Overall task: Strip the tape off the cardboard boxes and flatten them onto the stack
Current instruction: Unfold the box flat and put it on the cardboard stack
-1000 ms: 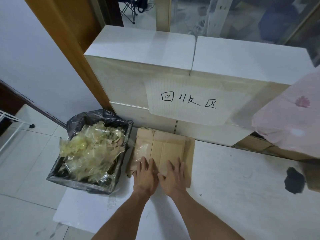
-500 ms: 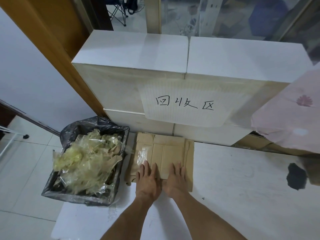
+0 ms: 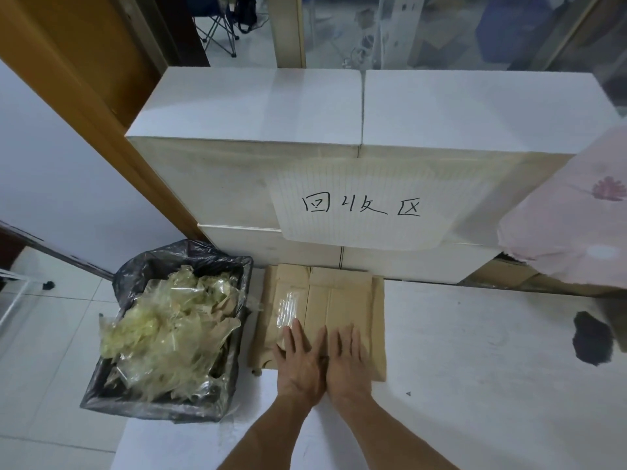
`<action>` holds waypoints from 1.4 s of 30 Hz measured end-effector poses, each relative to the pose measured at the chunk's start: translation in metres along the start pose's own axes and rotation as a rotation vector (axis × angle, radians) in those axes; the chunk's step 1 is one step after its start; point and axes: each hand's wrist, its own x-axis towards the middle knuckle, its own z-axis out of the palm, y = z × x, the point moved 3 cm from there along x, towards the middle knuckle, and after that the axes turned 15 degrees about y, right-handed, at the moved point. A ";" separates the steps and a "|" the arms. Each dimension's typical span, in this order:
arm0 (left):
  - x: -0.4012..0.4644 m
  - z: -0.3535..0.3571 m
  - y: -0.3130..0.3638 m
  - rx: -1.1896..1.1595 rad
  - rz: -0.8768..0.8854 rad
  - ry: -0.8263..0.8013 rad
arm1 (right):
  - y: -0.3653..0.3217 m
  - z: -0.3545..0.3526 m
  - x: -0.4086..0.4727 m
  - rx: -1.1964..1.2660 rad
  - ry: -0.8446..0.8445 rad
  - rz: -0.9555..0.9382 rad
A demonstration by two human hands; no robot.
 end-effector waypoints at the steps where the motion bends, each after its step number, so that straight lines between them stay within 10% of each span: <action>1: -0.001 0.001 -0.002 -0.004 0.012 0.015 | -0.003 0.001 -0.004 -0.002 -0.006 -0.064; 19: -0.063 -0.039 0.056 -0.132 0.068 0.067 | 0.053 -0.074 -0.067 0.138 0.087 -0.084; 42: -0.255 -0.005 0.302 -0.176 -0.022 0.005 | 0.340 -0.095 -0.249 0.132 0.051 0.143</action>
